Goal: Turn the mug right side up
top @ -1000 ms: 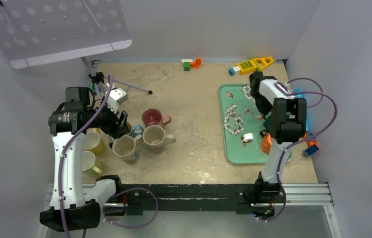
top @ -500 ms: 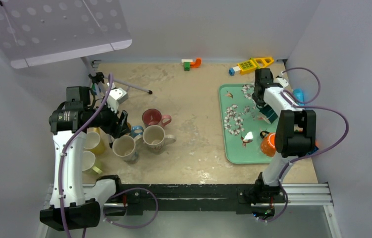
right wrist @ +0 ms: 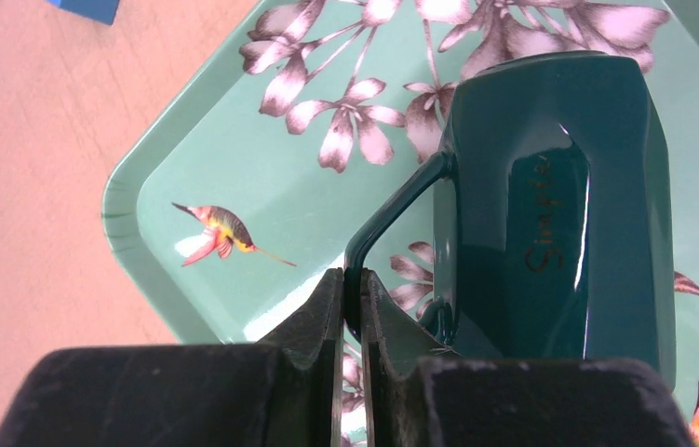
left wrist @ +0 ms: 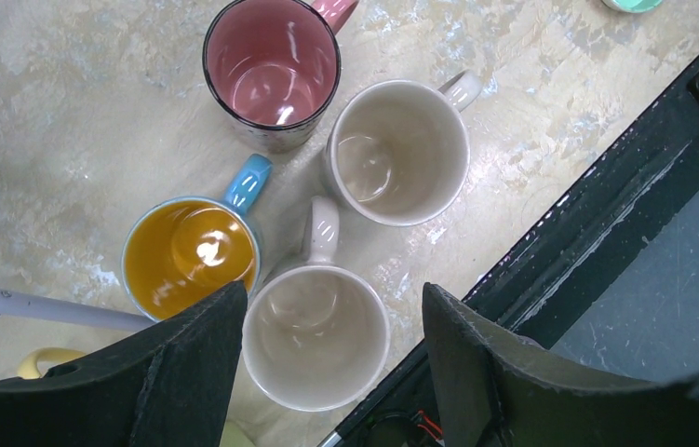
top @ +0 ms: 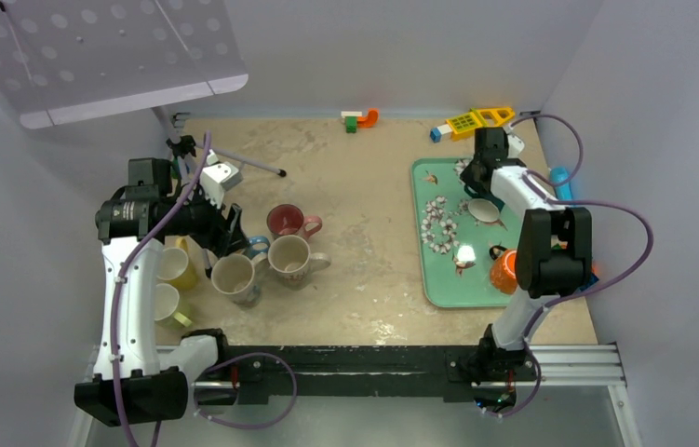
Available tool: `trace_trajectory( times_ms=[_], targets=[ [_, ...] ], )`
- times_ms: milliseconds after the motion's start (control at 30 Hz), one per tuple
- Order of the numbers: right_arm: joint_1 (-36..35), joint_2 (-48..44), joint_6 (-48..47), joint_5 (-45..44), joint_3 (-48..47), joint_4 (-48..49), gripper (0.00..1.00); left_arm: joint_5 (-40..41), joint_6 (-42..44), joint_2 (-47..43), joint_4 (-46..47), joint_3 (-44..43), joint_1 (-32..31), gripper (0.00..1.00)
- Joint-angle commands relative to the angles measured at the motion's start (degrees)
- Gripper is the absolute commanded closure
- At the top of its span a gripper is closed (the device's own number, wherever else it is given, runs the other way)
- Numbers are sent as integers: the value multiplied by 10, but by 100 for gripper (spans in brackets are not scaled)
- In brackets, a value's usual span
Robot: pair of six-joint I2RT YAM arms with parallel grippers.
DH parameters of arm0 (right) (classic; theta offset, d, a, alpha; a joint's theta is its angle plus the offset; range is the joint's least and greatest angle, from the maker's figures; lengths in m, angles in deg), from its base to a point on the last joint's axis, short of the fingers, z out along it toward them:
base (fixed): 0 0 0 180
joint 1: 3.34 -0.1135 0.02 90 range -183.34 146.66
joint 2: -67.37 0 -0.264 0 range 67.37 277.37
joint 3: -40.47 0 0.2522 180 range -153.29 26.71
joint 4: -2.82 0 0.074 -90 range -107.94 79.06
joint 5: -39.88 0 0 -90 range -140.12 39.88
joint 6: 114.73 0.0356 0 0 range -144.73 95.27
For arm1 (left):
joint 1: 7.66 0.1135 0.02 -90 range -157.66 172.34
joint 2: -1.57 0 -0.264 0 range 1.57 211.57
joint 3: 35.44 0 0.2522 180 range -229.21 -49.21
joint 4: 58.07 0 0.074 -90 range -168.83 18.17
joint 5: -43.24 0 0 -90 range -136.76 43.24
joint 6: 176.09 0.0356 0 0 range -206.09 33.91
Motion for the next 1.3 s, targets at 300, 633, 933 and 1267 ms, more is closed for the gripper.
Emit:
trace_trajectory(
  times_ms=[300,633,933,1267],
  targets=[
    [-4,-99,-91,101,40,82,100,-63,-6,7,-1,-30,-12,26],
    [-5,-118,-78,162,63,91,100,-56,-23,32,-4,-82,-82,24],
    [-6,-161,-83,192,82,86,100,-47,-33,41,9,-90,-127,23],
    [-5,-163,-55,224,72,80,100,33,-67,89,77,-118,-282,12]
  ],
)
